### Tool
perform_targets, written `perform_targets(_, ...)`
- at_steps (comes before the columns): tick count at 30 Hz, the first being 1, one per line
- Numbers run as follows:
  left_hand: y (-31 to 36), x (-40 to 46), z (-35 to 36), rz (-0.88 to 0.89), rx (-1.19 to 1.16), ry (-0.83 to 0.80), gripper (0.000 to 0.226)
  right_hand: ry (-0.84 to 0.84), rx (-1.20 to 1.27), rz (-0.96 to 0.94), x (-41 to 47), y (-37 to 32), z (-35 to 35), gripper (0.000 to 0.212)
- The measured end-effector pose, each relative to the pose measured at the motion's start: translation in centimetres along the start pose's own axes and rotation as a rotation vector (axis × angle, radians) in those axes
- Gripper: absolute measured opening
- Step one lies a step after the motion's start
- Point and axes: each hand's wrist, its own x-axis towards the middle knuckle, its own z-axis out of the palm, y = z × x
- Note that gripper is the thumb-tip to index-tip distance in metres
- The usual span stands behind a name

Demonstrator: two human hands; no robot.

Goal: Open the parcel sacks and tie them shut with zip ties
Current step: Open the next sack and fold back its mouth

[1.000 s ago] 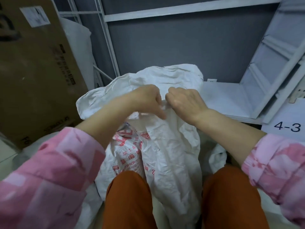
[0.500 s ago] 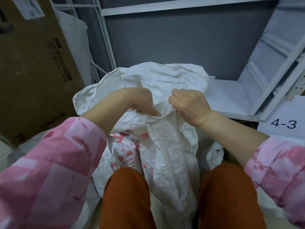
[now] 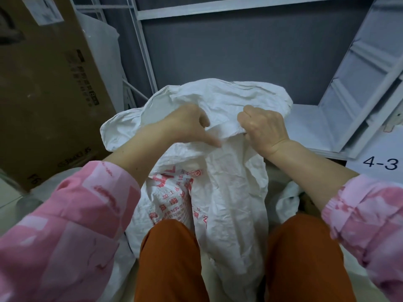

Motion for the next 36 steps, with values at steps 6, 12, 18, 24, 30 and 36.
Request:
perform_targets(6, -2.9, 0.6, 3.3, -0.075, 0.306, 0.098, 0.021, -0.086, 0.074, 0.183, -0.9, 2.0, -0.3, 0.034)
perform_targets(12, -4.2, 0.5, 4.2, -0.193, 0.249, 0.274, 0.013, -0.081, 0.035, 0.218, -0.7, 1.1, -0.1, 0.04)
perform_targets(18, -1.5, 0.4, 0.7, -0.111, 0.13, -0.078, 0.039, 0.009, 0.016, 0.081, -0.7, 1.0, -0.4, 0.032)
perform_targets(24, 1.1, 1.1, -1.4, -0.116, -0.293, -0.193, 0.028, 0.184, 0.016, -0.044, -0.6, 0.3, -1.1, 0.022)
perform_targets(30, 2.0, 1.5, 1.6, -0.04, -0.033, -0.054, 0.025, -0.054, 0.039, 0.082, -0.7, 0.1, -1.7, 0.033)
perform_targets(36, 1.9, 1.3, 3.5, 0.077, 0.563, 0.399, 0.016, -0.613, 0.407, 0.212, 1.4, 1.3, -3.7, 0.026)
